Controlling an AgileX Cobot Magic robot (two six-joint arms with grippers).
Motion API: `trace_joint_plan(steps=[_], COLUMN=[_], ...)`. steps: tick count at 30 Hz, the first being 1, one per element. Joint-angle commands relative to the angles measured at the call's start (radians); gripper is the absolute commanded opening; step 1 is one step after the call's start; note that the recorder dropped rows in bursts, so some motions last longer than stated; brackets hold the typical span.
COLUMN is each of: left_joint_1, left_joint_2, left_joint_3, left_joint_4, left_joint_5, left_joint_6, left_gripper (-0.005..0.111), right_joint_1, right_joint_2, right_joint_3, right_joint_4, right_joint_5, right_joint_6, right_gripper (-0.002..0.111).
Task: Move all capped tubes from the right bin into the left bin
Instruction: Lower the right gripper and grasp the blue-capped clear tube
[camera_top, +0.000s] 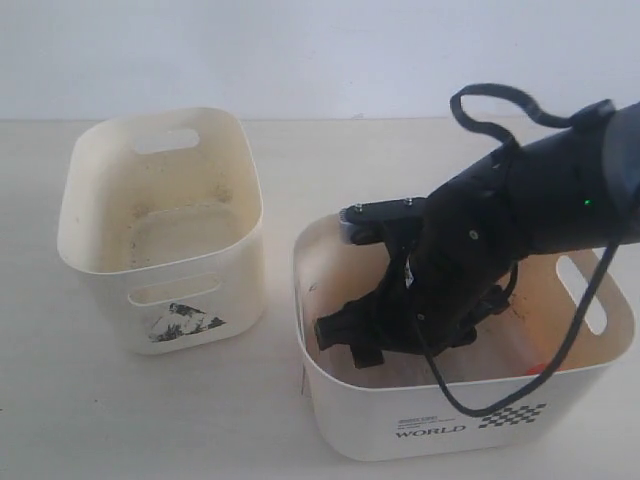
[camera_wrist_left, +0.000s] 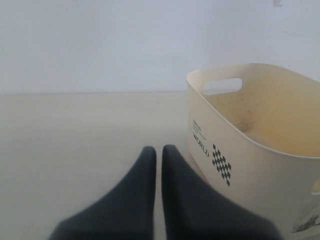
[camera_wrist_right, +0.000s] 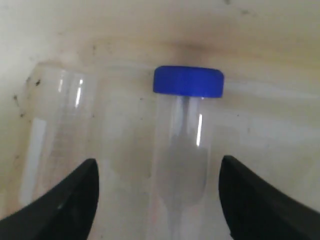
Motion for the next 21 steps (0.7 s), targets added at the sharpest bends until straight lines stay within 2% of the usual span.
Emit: trace_joint_plan(steps=[1, 8, 11, 16, 17, 21], left_joint_1=[0.000, 0.000, 0.000, 0.000, 0.000, 0.000], left_joint_2=[0.000, 0.000, 0.000, 0.000, 0.000, 0.000], left_joint_3=[-0.004, -0.004, -0.004, -0.004, -0.004, -0.004], left_joint_4=[-0.006, -0.006, -0.006, -0.006, -0.006, -0.006], left_joint_5=[-0.006, -0.006, -0.006, -0.006, -0.006, -0.006], left_joint_6=[-0.010, -0.010, -0.010, -0.010, -0.010, -0.010], left_gripper=[0.004, 0.004, 0.004, 0.004, 0.004, 0.004], right_joint_1=[-0.008, -0.008, -0.008, -0.008, -0.008, -0.008], right_joint_2=[0.058, 0.093, 0.093, 0.093, 0.093, 0.075], right_joint_3=[-0.004, -0.004, -0.004, -0.004, -0.004, -0.004], right_joint_4=[-0.014, -0.014, -0.014, -0.014, -0.015, -0.015], right_joint_5=[-0.030, -0.061, -0.066, -0.067, -0.067, -0.060], right_joint_6=[0.009, 0.026, 0.026, 0.028, 0.028, 0.026], right_gripper=[0.065, 0.063, 0.049, 0.005, 0.000, 0.000])
